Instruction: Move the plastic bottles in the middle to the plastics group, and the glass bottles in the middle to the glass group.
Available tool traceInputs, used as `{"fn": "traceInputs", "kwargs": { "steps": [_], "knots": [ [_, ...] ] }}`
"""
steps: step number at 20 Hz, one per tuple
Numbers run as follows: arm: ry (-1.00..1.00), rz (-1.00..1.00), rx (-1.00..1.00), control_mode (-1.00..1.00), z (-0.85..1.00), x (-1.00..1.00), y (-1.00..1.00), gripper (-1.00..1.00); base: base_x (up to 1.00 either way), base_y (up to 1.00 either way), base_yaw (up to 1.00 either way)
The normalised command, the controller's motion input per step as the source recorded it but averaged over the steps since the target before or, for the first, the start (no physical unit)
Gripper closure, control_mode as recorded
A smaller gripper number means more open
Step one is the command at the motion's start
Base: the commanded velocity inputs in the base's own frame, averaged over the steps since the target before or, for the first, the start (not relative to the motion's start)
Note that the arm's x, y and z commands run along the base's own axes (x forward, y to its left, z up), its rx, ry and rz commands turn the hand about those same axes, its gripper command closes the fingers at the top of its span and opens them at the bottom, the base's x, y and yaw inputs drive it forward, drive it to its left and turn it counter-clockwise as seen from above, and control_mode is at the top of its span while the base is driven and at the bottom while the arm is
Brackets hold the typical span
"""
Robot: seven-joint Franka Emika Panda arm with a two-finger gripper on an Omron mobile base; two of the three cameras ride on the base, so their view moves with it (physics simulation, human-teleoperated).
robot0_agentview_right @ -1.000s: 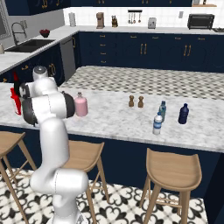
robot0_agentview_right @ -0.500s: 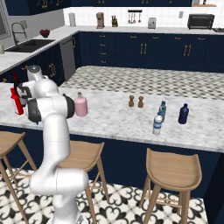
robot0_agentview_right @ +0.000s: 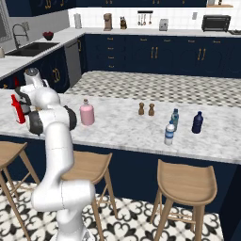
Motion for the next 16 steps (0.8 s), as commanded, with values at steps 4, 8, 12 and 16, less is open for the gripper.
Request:
{"fn": "traceInputs", "kwargs": {
  "steps": [4, 8, 12, 16],
  "knots": [
    [0.00, 0.00, 0.00, -1.00, -0.08, 0.24, 0.01, 1.00, 0.00, 0.00, 0.00],
    [0.00, 0.00, 0.04, -1.00, -0.10, 0.03, 0.00, 1.00, 0.00, 0.00, 0.00],
    [0.00, 0.00, 0.09, -1.00, -0.12, 0.02, 0.00, 1.00, 0.00, 0.00, 0.00],
    [-0.01, 0.00, 0.04, -1.00, -0.33, 0.06, 0.00, 1.00, 0.00, 0.00, 0.00]
  ]
}}
